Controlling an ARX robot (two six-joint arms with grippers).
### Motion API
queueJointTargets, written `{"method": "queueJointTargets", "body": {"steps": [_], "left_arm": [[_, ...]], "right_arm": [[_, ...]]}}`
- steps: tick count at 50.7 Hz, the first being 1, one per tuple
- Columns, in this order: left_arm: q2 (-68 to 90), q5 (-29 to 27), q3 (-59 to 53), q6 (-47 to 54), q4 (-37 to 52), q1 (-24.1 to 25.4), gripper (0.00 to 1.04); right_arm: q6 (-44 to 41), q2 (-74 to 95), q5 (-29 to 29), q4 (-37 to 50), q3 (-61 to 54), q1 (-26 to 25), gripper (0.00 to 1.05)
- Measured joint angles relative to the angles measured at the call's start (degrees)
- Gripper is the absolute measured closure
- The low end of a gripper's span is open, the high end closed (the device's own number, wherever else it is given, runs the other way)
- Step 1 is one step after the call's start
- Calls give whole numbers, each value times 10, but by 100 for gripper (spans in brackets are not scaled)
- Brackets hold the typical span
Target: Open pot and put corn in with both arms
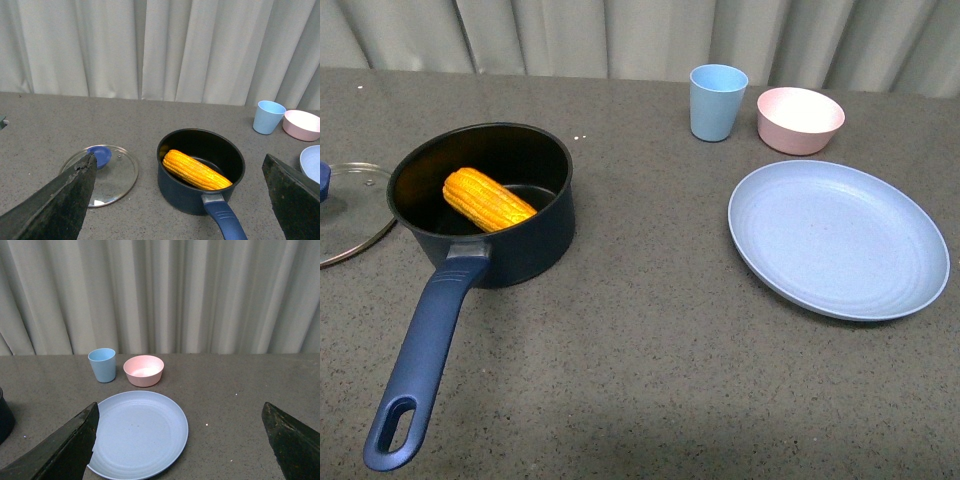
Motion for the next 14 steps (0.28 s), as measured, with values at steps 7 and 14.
{"method": "queueJointTargets", "body": {"steps": [7,14], "left_arm": [[0,0,0,0,0,0,7],[0,0,0,0,0,0,7]], "right_arm": [[0,0,0,0,0,0,9],[0,0,0,0,0,0,9]]}}
